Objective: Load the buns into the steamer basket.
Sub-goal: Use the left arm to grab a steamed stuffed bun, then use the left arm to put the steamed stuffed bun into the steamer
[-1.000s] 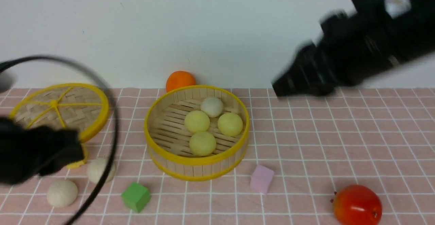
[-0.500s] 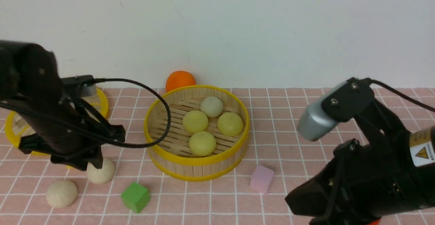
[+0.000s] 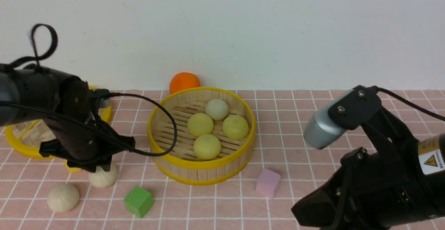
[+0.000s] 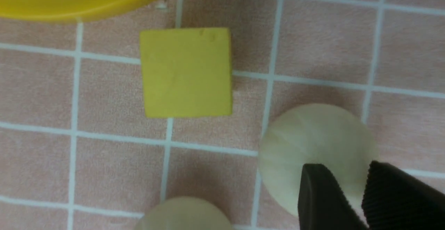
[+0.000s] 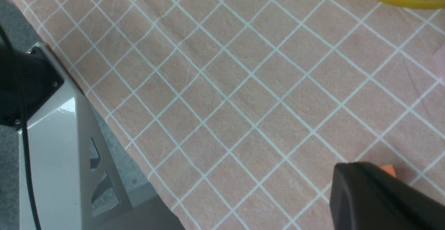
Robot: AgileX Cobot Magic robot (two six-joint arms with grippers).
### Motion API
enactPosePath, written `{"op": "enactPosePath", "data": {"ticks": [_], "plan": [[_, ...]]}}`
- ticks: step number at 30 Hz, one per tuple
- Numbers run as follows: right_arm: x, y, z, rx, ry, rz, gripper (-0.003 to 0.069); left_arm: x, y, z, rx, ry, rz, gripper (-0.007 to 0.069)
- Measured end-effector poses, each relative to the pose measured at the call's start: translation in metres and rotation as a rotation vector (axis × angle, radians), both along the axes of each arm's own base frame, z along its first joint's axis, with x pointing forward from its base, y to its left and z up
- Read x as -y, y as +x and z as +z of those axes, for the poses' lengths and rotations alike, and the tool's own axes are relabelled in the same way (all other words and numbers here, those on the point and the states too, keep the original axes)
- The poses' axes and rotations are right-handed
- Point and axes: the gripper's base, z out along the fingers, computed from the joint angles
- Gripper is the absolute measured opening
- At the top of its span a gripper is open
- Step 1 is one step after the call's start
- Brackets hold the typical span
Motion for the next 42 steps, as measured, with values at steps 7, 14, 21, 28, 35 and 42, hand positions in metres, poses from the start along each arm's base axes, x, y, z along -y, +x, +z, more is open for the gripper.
{"op": "enactPosePath", "data": {"ticks": [7,14,21,28,35,42], "plan": [[0.000,-0.002,0.000,-0.026,0.005,0.007,0.0001,-0.001,0.006,-0.015,0.003,0.024,-0.001,0.0239],[-0.001,-0.003,0.000,-0.040,0.017,0.006,0.0006,-0.001,0.006,-0.010,0.001,0.034,-0.016,0.0018],[-0.001,-0.004,0.000,-0.048,0.013,0.011,0.0011,0.010,-0.003,0.057,0.156,-0.074,-0.036,0.0013],[-0.001,-0.004,0.000,-0.050,0.017,0.012,0.0015,0.065,-0.004,0.106,0.300,-0.237,-0.170,0.0013],[-0.003,-0.005,0.001,-0.073,0.043,0.008,0.0022,0.086,0.013,0.064,0.196,-0.236,-0.185,0.0013],[-0.003,-0.006,0.001,-0.083,0.049,0.010,0.0029,0.090,0.023,0.031,0.139,-0.231,-0.169,0.0041]]}}
